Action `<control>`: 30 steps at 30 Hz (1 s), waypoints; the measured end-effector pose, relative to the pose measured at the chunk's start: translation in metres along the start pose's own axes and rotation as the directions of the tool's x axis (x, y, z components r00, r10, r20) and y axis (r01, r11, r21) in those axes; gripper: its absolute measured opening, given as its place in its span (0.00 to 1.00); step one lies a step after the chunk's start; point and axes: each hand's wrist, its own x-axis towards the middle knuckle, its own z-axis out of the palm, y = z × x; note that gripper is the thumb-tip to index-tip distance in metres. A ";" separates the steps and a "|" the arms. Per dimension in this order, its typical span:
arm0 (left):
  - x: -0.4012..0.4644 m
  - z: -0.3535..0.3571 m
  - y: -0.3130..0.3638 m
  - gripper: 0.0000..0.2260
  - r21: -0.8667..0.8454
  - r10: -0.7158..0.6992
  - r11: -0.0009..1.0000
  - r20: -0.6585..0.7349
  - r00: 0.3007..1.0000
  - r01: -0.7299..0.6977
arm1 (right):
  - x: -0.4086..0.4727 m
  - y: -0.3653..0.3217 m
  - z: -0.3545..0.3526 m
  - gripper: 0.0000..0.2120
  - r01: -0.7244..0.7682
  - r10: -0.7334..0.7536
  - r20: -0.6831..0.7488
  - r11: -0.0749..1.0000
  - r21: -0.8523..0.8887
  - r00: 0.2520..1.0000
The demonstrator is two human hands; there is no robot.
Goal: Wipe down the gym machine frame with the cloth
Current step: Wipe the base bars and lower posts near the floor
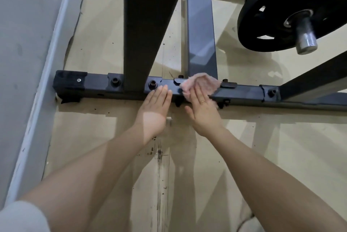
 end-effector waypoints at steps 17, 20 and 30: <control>0.029 -0.001 0.029 0.32 0.138 -0.044 0.990 0.035 0.998 0.038 | 0.000 0.050 0.008 0.26 -0.021 0.013 -0.091 0.996 -0.090 0.996; 0.029 -0.001 0.029 0.32 0.149 -0.044 0.988 0.028 0.999 0.039 | -0.006 0.070 0.006 0.24 -0.096 0.079 -0.167 0.991 -0.095 0.983; 0.033 -0.011 0.048 0.29 0.127 -0.106 0.987 0.022 0.994 0.102 | 0.001 0.046 -0.003 0.26 0.085 -0.096 -0.158 0.994 -0.071 0.983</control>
